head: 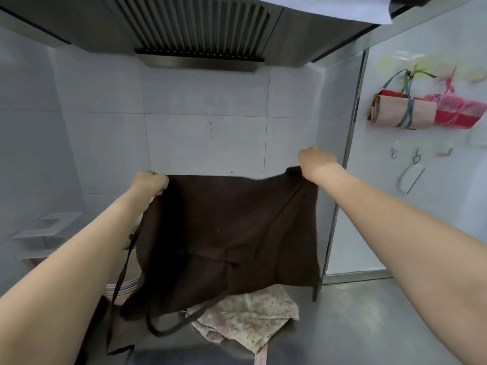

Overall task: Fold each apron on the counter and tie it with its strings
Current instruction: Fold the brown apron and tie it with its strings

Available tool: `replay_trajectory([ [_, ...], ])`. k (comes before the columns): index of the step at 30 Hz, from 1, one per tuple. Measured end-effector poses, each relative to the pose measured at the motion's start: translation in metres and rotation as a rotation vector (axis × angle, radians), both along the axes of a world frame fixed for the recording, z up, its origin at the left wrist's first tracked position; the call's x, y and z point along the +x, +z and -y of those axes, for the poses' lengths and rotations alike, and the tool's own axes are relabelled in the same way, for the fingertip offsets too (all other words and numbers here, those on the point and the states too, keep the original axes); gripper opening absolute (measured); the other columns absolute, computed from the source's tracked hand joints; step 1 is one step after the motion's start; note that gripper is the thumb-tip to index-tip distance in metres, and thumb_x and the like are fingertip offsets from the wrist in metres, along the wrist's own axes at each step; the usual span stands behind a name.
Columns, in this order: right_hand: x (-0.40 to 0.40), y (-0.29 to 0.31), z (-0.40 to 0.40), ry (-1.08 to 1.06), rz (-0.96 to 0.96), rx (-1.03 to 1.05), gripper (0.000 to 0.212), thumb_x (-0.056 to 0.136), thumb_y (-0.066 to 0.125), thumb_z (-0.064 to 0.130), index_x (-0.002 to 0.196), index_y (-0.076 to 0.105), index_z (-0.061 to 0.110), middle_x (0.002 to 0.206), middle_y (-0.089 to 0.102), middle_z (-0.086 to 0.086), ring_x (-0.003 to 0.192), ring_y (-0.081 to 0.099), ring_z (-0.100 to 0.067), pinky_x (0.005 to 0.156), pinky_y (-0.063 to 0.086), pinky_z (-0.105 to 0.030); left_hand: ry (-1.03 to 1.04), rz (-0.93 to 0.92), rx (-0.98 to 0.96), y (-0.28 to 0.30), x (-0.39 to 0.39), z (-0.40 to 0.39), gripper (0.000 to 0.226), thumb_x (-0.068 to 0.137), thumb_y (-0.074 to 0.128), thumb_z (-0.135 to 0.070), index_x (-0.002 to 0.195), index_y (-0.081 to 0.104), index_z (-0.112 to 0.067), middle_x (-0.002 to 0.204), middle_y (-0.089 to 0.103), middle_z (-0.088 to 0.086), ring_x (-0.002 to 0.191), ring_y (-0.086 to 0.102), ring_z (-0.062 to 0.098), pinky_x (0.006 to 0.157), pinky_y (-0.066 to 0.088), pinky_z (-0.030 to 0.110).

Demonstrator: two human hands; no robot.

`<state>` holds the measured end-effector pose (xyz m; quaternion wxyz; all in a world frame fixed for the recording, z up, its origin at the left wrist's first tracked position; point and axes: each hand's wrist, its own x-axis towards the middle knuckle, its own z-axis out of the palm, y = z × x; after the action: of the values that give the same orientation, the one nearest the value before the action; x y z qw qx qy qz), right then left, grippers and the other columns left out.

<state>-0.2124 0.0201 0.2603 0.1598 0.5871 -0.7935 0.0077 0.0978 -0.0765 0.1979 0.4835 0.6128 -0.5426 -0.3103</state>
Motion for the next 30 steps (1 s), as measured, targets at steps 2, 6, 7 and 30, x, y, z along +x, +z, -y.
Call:
replay_trajectory([
  [2,0.000,0.003,-0.001,-0.054,-0.083,-0.077,0.023,0.088,0.047,-0.006,0.106,0.059,0.002,0.070,0.040,-0.004,0.087,0.057,-0.024,0.067,0.039,-0.027,-0.039,-0.087,0.025,0.006,0.003,-0.007,0.005,0.078,0.047,-0.001,0.074,0.049,-0.005,0.083,0.048,0.009,0.068,0.044,0.019,0.080,0.045,0.030],
  [6,0.001,0.004,0.004,-0.080,-0.011,-0.067,0.025,0.086,0.050,-0.006,0.109,0.058,0.002,0.072,0.044,-0.006,0.069,0.047,-0.020,0.070,0.039,-0.026,-0.101,0.224,-0.008,0.005,0.009,-0.009,0.021,0.088,0.053,-0.015,0.103,0.059,-0.002,0.100,0.054,0.010,0.088,0.054,0.024,0.082,0.046,0.029],
  [7,0.002,0.003,0.004,-0.061,0.058,-0.071,0.024,0.085,0.053,-0.008,0.107,0.058,0.000,0.080,0.053,-0.009,0.068,0.050,-0.022,0.068,0.041,-0.027,-0.074,0.461,-0.038,0.002,0.013,-0.009,0.022,0.090,0.054,-0.016,0.105,0.062,-0.002,0.101,0.057,0.010,0.094,0.055,0.028,0.081,0.045,0.031],
  [30,0.074,0.043,0.026,0.374,0.519,-0.438,0.026,0.090,0.038,-0.003,0.103,0.060,0.001,0.069,0.057,-0.011,0.029,0.050,-0.005,0.052,0.049,-0.024,-0.626,0.262,0.294,-0.025,-0.058,-0.039,0.021,0.088,0.061,-0.008,0.109,0.062,-0.009,0.075,0.064,0.002,0.045,0.060,0.000,0.048,0.050,0.012],
])
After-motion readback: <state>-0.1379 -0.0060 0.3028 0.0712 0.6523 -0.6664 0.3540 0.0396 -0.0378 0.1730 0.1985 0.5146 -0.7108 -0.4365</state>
